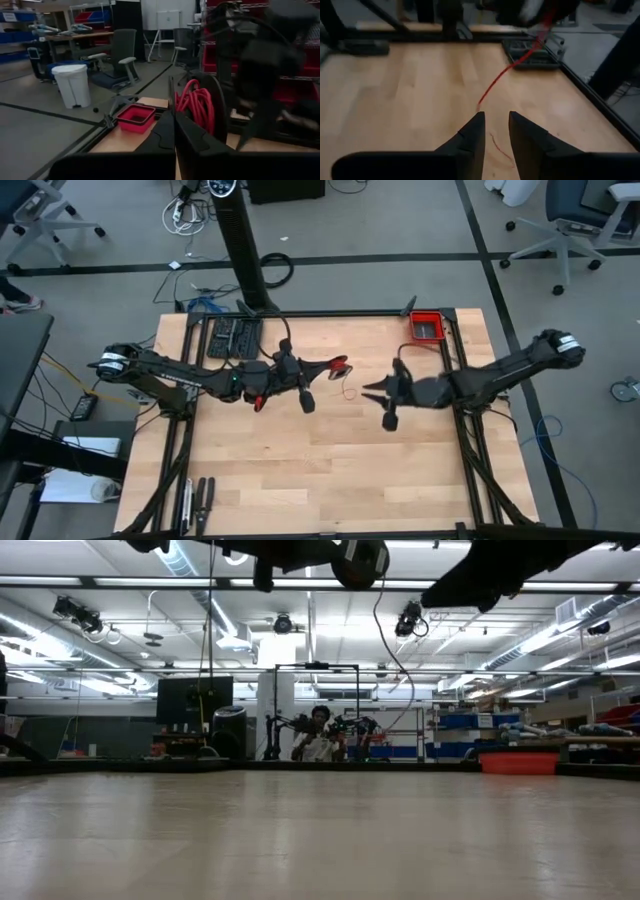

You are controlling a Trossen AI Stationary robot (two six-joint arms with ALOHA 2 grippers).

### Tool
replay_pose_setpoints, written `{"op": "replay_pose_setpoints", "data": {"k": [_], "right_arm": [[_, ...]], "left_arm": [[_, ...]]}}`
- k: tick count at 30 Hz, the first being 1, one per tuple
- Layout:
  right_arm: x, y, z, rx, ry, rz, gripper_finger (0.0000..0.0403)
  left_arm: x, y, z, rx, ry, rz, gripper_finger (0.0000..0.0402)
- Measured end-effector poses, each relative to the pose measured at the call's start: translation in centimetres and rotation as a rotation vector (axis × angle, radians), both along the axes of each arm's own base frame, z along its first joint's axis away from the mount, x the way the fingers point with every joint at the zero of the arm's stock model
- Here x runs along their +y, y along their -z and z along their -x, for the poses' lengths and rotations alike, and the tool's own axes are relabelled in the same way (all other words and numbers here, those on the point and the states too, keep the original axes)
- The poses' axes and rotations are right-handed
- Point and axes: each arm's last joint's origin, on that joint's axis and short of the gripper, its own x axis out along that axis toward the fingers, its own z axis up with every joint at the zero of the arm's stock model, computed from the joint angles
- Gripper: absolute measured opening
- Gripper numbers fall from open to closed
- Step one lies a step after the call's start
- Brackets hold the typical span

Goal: Coil cords
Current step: Coil the red wire on the black spool

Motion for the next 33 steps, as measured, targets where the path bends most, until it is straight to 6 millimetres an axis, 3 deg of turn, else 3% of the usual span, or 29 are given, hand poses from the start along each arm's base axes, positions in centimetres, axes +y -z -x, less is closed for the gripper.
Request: {"op": "replay_pose_setpoints", "data": {"k": [7,15,24,33], "right_arm": [[1.8,2.8,-1.5,0.097,0.058,0.078,0.0083],[2.4,5.0,-2.4,0.175,0.038,0.061,0.0084],[2.5,6.2,-3.0,0.210,0.074,0.106,0.0079],[2.6,6.2,-2.9,0.214,0.096,0.173,0.0079]], "left_arm": [[0.0,-0.1,0.0,-0.017,-0.018,0.020,0.0000],[0.0,-0.1,0.0,-0.020,-0.020,0.026,0.0000],[0.0,-0.2,0.0,-0.034,-0.010,0.043,0.0000],[0.0,-0.1,0.0,-0.028,-0.008,0.042,0.0000]]}}
